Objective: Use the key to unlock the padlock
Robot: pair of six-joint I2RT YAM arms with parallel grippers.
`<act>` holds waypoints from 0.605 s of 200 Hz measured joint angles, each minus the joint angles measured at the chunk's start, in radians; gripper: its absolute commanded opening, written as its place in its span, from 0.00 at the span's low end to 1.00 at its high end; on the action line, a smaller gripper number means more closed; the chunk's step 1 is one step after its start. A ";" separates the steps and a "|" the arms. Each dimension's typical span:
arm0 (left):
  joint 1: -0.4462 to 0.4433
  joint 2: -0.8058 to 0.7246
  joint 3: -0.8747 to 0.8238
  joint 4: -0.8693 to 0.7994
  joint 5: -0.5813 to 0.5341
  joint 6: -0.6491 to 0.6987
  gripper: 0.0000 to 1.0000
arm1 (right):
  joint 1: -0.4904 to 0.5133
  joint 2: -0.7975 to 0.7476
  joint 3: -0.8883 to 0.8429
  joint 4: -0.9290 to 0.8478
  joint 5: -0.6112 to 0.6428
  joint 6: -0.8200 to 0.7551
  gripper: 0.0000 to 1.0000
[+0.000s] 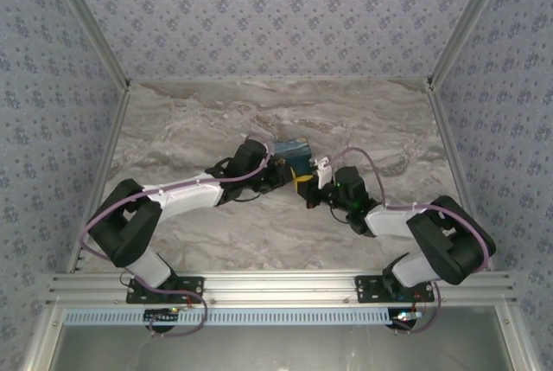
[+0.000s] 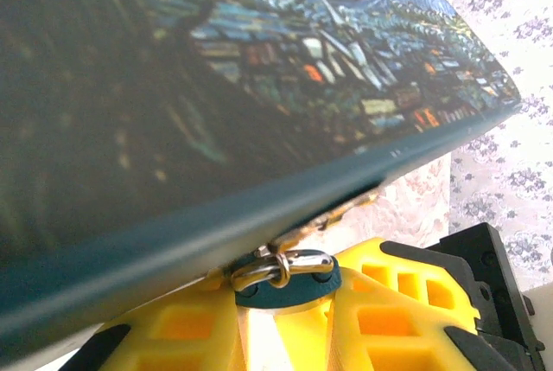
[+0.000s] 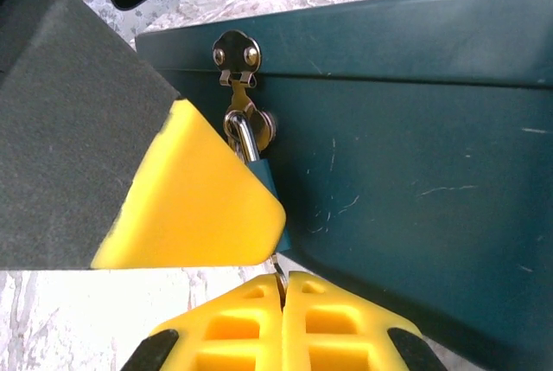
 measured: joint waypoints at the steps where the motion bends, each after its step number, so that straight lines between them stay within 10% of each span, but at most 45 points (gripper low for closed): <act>1: 0.000 0.001 0.000 0.000 0.001 0.000 0.23 | 0.000 0.000 -0.001 0.000 0.001 0.000 0.00; 46: -0.008 0.058 -0.007 0.026 0.046 -0.010 0.50 | 0.042 0.006 -0.051 0.020 0.052 0.068 0.00; 121: -0.008 0.032 -0.026 0.018 0.037 -0.004 0.68 | 0.068 0.028 -0.056 0.008 0.117 0.185 0.00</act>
